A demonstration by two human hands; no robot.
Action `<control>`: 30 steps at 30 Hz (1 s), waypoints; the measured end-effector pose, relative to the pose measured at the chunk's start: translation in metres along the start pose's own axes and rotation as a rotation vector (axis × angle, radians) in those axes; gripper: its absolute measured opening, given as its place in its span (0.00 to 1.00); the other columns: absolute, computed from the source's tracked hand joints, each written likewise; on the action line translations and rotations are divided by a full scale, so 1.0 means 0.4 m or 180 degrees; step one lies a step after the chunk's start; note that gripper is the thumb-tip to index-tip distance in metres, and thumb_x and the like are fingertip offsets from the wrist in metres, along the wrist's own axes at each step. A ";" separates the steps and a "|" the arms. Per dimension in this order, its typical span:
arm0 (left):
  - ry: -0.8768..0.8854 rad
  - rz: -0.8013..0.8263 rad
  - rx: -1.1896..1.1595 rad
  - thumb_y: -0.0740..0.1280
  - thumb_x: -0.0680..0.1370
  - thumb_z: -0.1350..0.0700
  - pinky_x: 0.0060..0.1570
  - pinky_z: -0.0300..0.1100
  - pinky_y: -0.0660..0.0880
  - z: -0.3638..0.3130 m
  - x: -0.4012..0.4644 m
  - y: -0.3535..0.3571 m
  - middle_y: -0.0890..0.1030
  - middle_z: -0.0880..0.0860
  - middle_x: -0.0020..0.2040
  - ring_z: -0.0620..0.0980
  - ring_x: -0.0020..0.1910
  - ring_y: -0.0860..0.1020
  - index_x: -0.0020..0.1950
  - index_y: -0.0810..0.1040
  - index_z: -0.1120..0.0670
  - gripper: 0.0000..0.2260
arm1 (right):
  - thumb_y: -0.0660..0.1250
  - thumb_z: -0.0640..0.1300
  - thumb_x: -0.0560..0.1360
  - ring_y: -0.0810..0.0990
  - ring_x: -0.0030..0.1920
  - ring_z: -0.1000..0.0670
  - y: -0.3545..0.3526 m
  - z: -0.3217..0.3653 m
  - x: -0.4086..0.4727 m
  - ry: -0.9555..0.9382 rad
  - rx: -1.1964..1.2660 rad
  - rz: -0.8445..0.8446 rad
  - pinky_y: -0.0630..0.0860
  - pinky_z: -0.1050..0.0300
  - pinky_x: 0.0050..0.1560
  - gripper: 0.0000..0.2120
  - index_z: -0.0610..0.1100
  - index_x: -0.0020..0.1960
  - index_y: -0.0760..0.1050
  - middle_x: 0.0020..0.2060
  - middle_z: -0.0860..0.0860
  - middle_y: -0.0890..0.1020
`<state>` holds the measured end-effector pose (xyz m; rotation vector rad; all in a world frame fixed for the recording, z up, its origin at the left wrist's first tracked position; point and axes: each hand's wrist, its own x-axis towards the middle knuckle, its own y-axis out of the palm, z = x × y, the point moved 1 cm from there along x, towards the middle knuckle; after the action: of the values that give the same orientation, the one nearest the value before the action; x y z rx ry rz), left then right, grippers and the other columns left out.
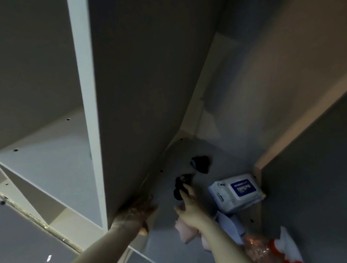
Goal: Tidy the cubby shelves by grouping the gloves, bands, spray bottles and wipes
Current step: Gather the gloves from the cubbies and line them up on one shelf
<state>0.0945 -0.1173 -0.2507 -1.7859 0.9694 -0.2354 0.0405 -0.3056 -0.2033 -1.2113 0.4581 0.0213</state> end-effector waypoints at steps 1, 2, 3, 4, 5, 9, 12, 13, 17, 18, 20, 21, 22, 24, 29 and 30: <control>-0.0299 0.0027 0.0023 0.66 0.78 0.55 0.75 0.41 0.46 -0.008 -0.010 -0.013 0.45 0.49 0.80 0.52 0.79 0.45 0.78 0.53 0.44 0.32 | 0.59 0.53 0.80 0.53 0.76 0.48 0.005 -0.004 -0.012 -0.0016 0.0203 -0.0114 0.59 0.50 0.73 0.30 0.47 0.78 0.56 0.78 0.56 0.47; -0.0320 0.0104 0.0165 0.66 0.78 0.54 0.76 0.44 0.46 -0.004 -0.009 -0.012 0.45 0.49 0.80 0.53 0.79 0.44 0.78 0.54 0.42 0.33 | 0.61 0.52 0.79 0.54 0.76 0.49 0.010 -0.003 -0.028 -0.0062 0.0510 -0.0241 0.58 0.54 0.73 0.30 0.47 0.78 0.55 0.77 0.56 0.49; -0.0394 0.0176 -0.0018 0.66 0.78 0.53 0.76 0.45 0.48 -0.012 -0.016 -0.017 0.47 0.50 0.80 0.54 0.79 0.45 0.77 0.55 0.42 0.32 | 0.62 0.50 0.79 0.56 0.76 0.50 0.012 0.003 -0.050 -0.0124 0.0861 -0.0372 0.58 0.59 0.72 0.30 0.47 0.78 0.56 0.77 0.57 0.50; -0.0522 0.0246 -0.0148 0.66 0.78 0.51 0.76 0.47 0.53 -0.018 -0.024 -0.039 0.52 0.51 0.80 0.55 0.78 0.50 0.77 0.58 0.44 0.29 | 0.63 0.48 0.79 0.58 0.75 0.52 0.010 0.012 -0.075 -0.0199 0.1170 -0.0510 0.59 0.62 0.70 0.30 0.47 0.77 0.57 0.76 0.57 0.52; -0.0778 0.0224 -0.0797 0.66 0.78 0.50 0.72 0.47 0.61 -0.035 -0.037 -0.073 0.61 0.53 0.77 0.57 0.76 0.59 0.75 0.64 0.47 0.26 | 0.64 0.47 0.79 0.59 0.75 0.54 0.005 0.024 -0.102 -0.0294 0.1407 -0.0646 0.60 0.63 0.70 0.29 0.46 0.77 0.58 0.75 0.59 0.54; -0.1057 -0.0170 -0.4037 0.63 0.79 0.43 0.47 0.51 0.81 -0.130 -0.082 -0.215 0.83 0.57 0.50 0.56 0.50 0.82 0.58 0.78 0.57 0.18 | 0.64 0.45 0.79 0.56 0.67 0.74 -0.036 0.101 -0.226 -0.0991 0.1503 -0.1233 0.54 0.77 0.67 0.28 0.45 0.76 0.59 0.73 0.64 0.52; -0.0715 -0.0299 -0.4472 0.67 0.76 0.43 0.32 0.44 0.80 -0.192 -0.130 -0.284 0.84 0.58 0.46 0.53 0.41 0.84 0.52 0.81 0.57 0.17 | 0.64 0.43 0.79 0.64 0.69 0.68 -0.067 0.158 -0.304 -0.1349 0.1805 -0.1584 0.59 0.74 0.67 0.21 0.43 0.71 0.68 0.73 0.57 0.63; -0.0671 -0.0491 -0.4478 0.69 0.76 0.48 0.30 0.42 0.79 -0.204 -0.149 -0.293 0.84 0.58 0.44 0.52 0.38 0.83 0.50 0.81 0.58 0.13 | 0.65 0.44 0.78 0.68 0.68 0.63 -0.079 0.175 -0.325 -0.1301 0.2094 -0.1763 0.64 0.70 0.66 0.16 0.43 0.65 0.75 0.69 0.55 0.70; -0.0443 -0.0994 -0.4671 0.70 0.76 0.61 0.29 0.41 0.79 -0.238 -0.201 -0.307 0.82 0.57 0.38 0.49 0.32 0.81 0.46 0.79 0.60 0.02 | 0.73 0.55 0.68 0.80 0.45 0.49 -0.138 0.244 -0.374 -0.0327 0.3428 -0.2589 0.76 0.58 0.45 0.12 0.50 0.46 0.75 0.44 0.49 0.80; -0.0361 -0.1040 -0.4691 0.70 0.75 0.61 0.30 0.42 0.79 -0.247 -0.212 -0.306 0.82 0.58 0.38 0.50 0.33 0.81 0.46 0.79 0.60 0.03 | 0.73 0.59 0.64 0.80 0.42 0.49 -0.146 0.257 -0.374 -0.0116 0.3535 -0.2537 0.76 0.59 0.42 0.17 0.51 0.46 0.74 0.42 0.49 0.80; -0.0201 -0.1101 -0.4748 0.71 0.74 0.60 0.35 0.45 0.81 -0.262 -0.234 -0.307 0.83 0.60 0.40 0.53 0.37 0.83 0.46 0.81 0.60 0.04 | 0.73 0.57 0.65 0.81 0.42 0.49 -0.158 0.275 -0.375 -0.0019 0.3532 -0.2389 0.79 0.57 0.43 0.18 0.48 0.48 0.74 0.41 0.49 0.82; -0.0113 -0.1098 -0.4849 0.72 0.73 0.59 0.36 0.46 0.81 -0.266 -0.244 -0.313 0.84 0.60 0.40 0.54 0.38 0.83 0.45 0.81 0.60 0.05 | 0.72 0.51 0.70 0.82 0.43 0.48 -0.162 0.277 -0.375 -0.0047 0.3530 -0.2394 0.79 0.56 0.44 0.13 0.45 0.50 0.76 0.41 0.47 0.83; -0.0046 -0.1046 -0.5010 0.72 0.72 0.58 0.35 0.44 0.81 -0.266 -0.251 -0.318 0.84 0.59 0.40 0.53 0.39 0.83 0.44 0.81 0.60 0.06 | 0.70 0.45 0.75 0.83 0.44 0.48 -0.170 0.273 -0.376 -0.0064 0.3625 -0.2410 0.79 0.56 0.45 0.07 0.42 0.50 0.77 0.42 0.45 0.84; 0.0030 -0.0705 -0.5458 0.70 0.71 0.55 0.37 0.42 0.80 -0.265 -0.262 -0.333 0.85 0.60 0.44 0.53 0.42 0.84 0.46 0.82 0.60 0.10 | 0.64 0.37 0.78 0.84 0.44 0.49 -0.186 0.254 -0.380 -0.0095 0.4336 -0.2179 0.79 0.58 0.44 0.04 0.40 0.50 0.78 0.43 0.44 0.85; -0.0195 0.0267 -0.6665 0.63 0.74 0.56 0.41 0.47 0.81 -0.290 -0.274 -0.340 0.84 0.61 0.46 0.55 0.41 0.84 0.47 0.84 0.61 0.13 | 0.63 0.43 0.73 0.85 0.40 0.51 -0.217 0.240 -0.389 0.0174 0.6729 -0.0655 0.78 0.56 0.49 0.10 0.40 0.49 0.79 0.41 0.45 0.86; -0.0249 0.0254 -0.6800 0.60 0.76 0.56 0.40 0.46 0.81 -0.296 -0.274 -0.338 0.84 0.61 0.45 0.55 0.41 0.82 0.49 0.82 0.61 0.13 | 0.62 0.43 0.74 0.86 0.39 0.51 -0.220 0.243 -0.389 0.0201 0.6840 -0.0554 0.76 0.55 0.51 0.10 0.40 0.48 0.79 0.40 0.45 0.86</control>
<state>0.0234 -0.1050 -0.0528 -3.4302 1.2285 1.4845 -0.0465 -0.2146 -0.0433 0.8751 0.1885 -0.5314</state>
